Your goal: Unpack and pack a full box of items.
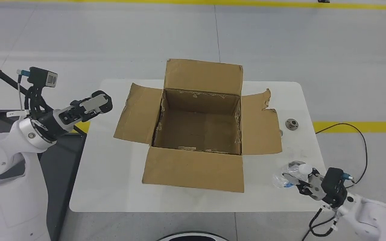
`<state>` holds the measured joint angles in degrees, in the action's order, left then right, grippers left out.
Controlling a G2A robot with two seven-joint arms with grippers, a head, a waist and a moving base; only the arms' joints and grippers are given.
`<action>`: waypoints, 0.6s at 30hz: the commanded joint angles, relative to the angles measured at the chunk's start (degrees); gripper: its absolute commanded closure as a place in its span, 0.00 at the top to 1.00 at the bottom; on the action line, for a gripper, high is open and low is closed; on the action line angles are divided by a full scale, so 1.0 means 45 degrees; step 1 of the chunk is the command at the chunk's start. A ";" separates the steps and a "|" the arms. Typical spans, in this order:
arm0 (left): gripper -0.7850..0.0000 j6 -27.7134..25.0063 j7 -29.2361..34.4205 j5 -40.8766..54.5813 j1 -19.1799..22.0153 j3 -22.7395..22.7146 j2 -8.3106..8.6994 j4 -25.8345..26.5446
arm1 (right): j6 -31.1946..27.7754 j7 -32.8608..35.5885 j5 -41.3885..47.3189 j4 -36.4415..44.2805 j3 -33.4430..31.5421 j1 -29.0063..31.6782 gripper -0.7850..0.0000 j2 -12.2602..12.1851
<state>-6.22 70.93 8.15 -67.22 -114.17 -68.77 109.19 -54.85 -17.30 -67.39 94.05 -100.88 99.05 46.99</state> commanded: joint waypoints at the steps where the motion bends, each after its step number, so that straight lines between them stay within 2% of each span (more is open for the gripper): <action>1: 1.00 0.0000 0.0000 0.0000 0.0000 0.0000 0.0000 0.0000 | 0.0043 0.0045 -0.0020 0.0034 -0.0003 -0.0007 0.00 0.0001; 3: 1.00 0.0000 0.0000 0.0000 0.0000 0.0000 0.0000 0.0000 | 0.0140 0.0319 0.0121 0.0226 -0.0330 -0.0004 0.00 -0.0018; 6: 1.00 0.0000 0.0000 0.0000 0.0000 0.0000 0.0000 0.0000 | -0.0581 0.0855 0.0708 0.0577 -0.1372 0.0065 0.00 -0.0130; 9: 1.00 0.0000 0.0000 0.0000 0.0000 0.0000 0.0000 0.0000 | -0.0699 0.1662 0.1641 0.1343 -0.2168 0.0377 0.00 -0.0322; 16: 1.00 0.0000 0.0000 0.0000 0.0000 0.0000 0.0000 0.0000 | -0.0699 0.5113 0.4901 0.2893 -0.3709 0.1004 0.00 -0.1164; 18: 1.00 0.0000 0.0000 0.0000 0.0000 0.0000 0.0000 0.0000 | -0.0699 0.5266 0.5096 0.2944 -0.3750 0.1010 0.00 -0.1204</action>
<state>-6.22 70.93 8.15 -67.22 -114.17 -68.77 109.19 -58.00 6.45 -44.23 107.33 -117.75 103.61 41.58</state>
